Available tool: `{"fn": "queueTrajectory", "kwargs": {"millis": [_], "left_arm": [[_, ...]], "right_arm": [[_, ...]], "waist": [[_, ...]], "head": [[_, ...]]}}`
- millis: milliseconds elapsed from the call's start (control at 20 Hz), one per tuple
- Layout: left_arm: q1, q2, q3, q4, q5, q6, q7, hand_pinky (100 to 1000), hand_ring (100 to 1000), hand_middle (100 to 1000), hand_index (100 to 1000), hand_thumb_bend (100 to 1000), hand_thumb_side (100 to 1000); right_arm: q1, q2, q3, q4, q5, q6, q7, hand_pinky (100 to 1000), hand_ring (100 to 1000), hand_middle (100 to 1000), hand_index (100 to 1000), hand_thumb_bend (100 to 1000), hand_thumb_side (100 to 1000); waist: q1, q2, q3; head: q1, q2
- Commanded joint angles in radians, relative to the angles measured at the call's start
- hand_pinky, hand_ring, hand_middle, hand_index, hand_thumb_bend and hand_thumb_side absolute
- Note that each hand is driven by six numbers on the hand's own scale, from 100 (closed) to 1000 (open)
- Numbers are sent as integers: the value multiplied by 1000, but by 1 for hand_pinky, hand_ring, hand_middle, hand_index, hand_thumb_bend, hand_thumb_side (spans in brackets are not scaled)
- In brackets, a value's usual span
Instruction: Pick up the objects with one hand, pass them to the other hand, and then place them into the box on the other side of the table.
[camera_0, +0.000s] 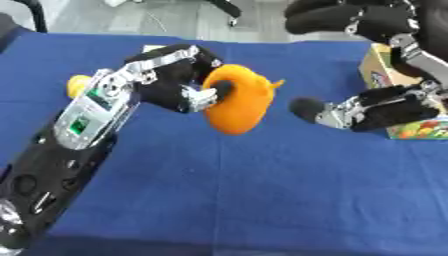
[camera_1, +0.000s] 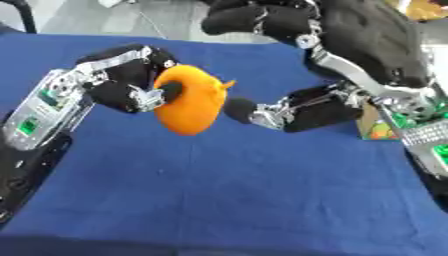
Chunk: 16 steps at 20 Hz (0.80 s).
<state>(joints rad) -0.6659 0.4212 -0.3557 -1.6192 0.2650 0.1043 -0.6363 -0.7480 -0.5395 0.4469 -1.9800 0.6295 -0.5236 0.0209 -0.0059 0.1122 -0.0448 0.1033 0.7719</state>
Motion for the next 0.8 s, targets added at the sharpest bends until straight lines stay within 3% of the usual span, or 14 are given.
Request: {"fn": "queueTrajectory", "kwargs": {"millis": [50,550,800], "left_arm": [[-35,14,-4,-19,12,5,9,635,440,371,410,100,259],[-47,8,-4,-24,4,37,131,665,525,420,432,100,316],[-49,5,-8,-22,7,46,193,655,525,419,431,100,347]], "right_arm": [[-20,1,-1,-20,-7,-12,5,772,718,721,824,392,265],[-22,4,0,-20,0,-27,19,768,717,718,825,397,267],[-24,3,-1,-20,-1,-29,20,767,717,717,826,399,267]], "waist": [[9,-13,0],[9,-14,-3],[9,-14,-6]], "head": [[-3,-2],[-2,-2],[-1,-2]]}}
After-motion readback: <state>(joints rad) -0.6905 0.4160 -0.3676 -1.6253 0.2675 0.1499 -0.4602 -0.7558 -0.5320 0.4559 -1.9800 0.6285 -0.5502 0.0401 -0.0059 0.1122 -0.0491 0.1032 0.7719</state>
